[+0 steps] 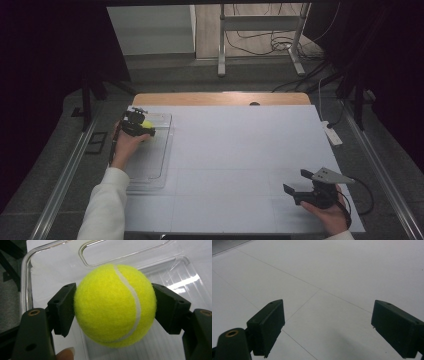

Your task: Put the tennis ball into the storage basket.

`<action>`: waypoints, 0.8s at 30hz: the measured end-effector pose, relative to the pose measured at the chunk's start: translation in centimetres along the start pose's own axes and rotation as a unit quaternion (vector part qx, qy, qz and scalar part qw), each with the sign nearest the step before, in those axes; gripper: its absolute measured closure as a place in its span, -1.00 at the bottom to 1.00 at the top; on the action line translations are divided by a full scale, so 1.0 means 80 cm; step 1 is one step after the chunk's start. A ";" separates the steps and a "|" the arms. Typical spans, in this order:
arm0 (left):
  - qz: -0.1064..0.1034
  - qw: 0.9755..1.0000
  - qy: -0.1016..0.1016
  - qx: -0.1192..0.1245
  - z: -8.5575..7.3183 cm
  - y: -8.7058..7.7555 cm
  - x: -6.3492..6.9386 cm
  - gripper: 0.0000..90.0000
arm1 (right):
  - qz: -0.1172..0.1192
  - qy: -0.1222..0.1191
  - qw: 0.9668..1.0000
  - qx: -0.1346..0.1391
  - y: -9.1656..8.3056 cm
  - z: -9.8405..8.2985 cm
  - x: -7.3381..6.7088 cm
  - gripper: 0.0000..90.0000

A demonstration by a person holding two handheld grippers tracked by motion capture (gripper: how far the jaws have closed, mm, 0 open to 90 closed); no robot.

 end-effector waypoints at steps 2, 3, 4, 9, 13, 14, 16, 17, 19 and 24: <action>0.004 1.000 0.002 -0.001 0.000 0.001 0.000 -0.42 | 0.000 0.000 1.000 0.000 0.000 0.000 0.000 -0.73; 0.007 1.000 0.004 -0.001 0.000 0.001 0.000 -0.42 | 0.000 0.000 1.000 0.000 0.000 0.000 0.000 -0.73; 0.009 1.000 0.004 -0.001 0.000 0.002 -0.001 -0.42 | 0.000 0.000 1.000 -0.001 0.000 0.000 0.000 -0.73; 0.015 1.000 0.004 0.007 0.003 0.000 -0.001 -0.51 | 0.000 0.001 1.000 -0.001 0.000 0.000 0.000 -0.73; 0.008 1.000 0.004 0.016 0.006 -0.004 0.002 -0.64 | 0.000 0.001 1.000 -0.001 0.000 -0.001 0.000 -0.73; 0.006 1.000 0.003 0.019 0.007 -0.005 0.003 -0.64 | 0.000 0.001 1.000 -0.001 0.000 -0.001 0.000 -0.73; 0.001 1.000 0.001 0.027 0.010 -0.007 0.005 -0.68 | 0.000 0.001 1.000 -0.001 0.000 -0.001 0.000 -0.73; 0.000 1.000 0.001 0.029 0.011 -0.009 0.006 -0.69 | 0.000 0.001 1.000 -0.001 0.000 -0.001 0.000 -0.73; -0.006 0.999 -0.003 0.036 0.013 -0.011 0.007 -0.70 | 0.000 0.001 1.000 -0.001 0.000 0.000 0.001 -0.73; -0.020 0.999 -0.013 0.048 0.015 -0.018 0.009 -0.73 | 0.000 0.001 1.000 0.000 0.000 0.000 0.001 -0.73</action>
Point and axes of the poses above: each handheld gripper's, and its own axes: y roughly forward along the jaws, z roughly out of its top, x roughly to its right, the point moved 9 cm from there along y, roughly forward along the jaws, and after that the axes turned 1 degree about x, right-handed, at the moved point
